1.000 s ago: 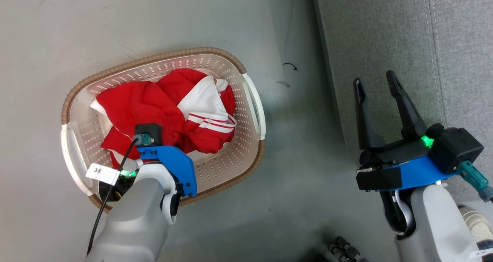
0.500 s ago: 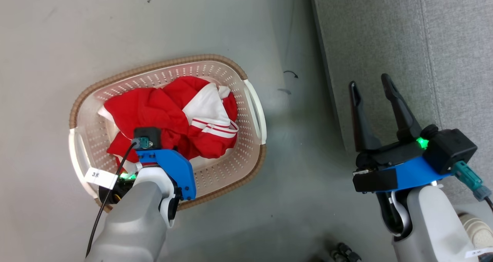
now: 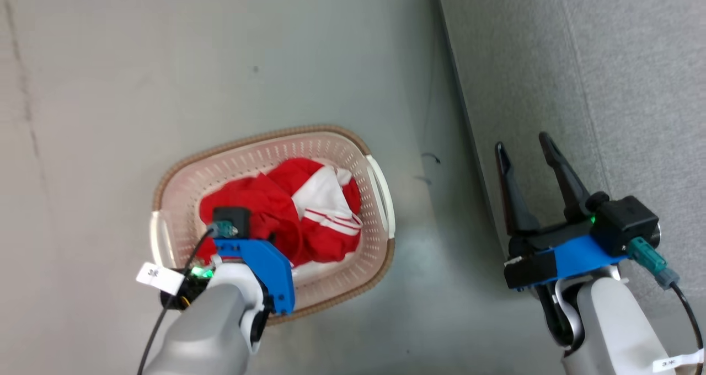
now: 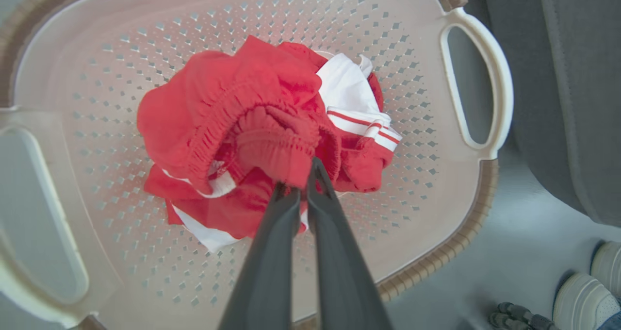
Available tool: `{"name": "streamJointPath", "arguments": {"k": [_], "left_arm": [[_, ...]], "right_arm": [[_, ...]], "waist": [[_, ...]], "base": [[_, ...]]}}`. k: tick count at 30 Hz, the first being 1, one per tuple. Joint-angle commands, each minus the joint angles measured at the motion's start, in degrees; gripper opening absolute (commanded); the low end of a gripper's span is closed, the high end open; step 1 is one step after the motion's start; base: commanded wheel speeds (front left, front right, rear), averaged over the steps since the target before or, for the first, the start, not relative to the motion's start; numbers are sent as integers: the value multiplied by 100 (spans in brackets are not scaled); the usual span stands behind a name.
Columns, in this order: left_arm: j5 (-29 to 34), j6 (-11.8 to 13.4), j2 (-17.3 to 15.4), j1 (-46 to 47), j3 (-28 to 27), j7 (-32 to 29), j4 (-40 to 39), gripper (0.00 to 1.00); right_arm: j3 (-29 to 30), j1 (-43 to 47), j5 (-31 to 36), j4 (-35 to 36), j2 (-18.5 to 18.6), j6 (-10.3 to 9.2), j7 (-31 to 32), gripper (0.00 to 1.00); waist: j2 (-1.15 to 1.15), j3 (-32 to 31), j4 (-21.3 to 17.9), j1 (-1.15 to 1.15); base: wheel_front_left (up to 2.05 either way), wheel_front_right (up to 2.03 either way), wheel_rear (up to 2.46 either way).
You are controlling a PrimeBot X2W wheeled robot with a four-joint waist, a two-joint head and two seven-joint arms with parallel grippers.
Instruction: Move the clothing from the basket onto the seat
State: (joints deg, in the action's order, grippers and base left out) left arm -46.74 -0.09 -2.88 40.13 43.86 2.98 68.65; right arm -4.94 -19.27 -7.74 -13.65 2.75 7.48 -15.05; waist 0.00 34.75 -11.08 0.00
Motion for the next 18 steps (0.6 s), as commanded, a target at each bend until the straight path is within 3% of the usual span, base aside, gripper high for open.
{"name": "streamJointPath", "arguments": {"k": [1, 9, 18], "left_arm": [[-12, -54, -1, -106, 91, 16, -55, 0], [-261, -187, -2, -521, 628, -135, -474, 0], [-606, -101, -4, -554, 1147, -91, -1304, 0]], "right_arm": [[35, 102, 45, -71, 24, 3, -19, 100], [126, 420, 49, -539, 24, 3, -20, 100], [200, 769, 163, -896, 23, 3, 32, 100]], "waist": [[0, -426, 176, 0], [0, -1527, 476, 0], [0, -2382, 867, 0]], "base": [[0, 0, 0], [0, 0, 0], [0, 0, 0]]}}
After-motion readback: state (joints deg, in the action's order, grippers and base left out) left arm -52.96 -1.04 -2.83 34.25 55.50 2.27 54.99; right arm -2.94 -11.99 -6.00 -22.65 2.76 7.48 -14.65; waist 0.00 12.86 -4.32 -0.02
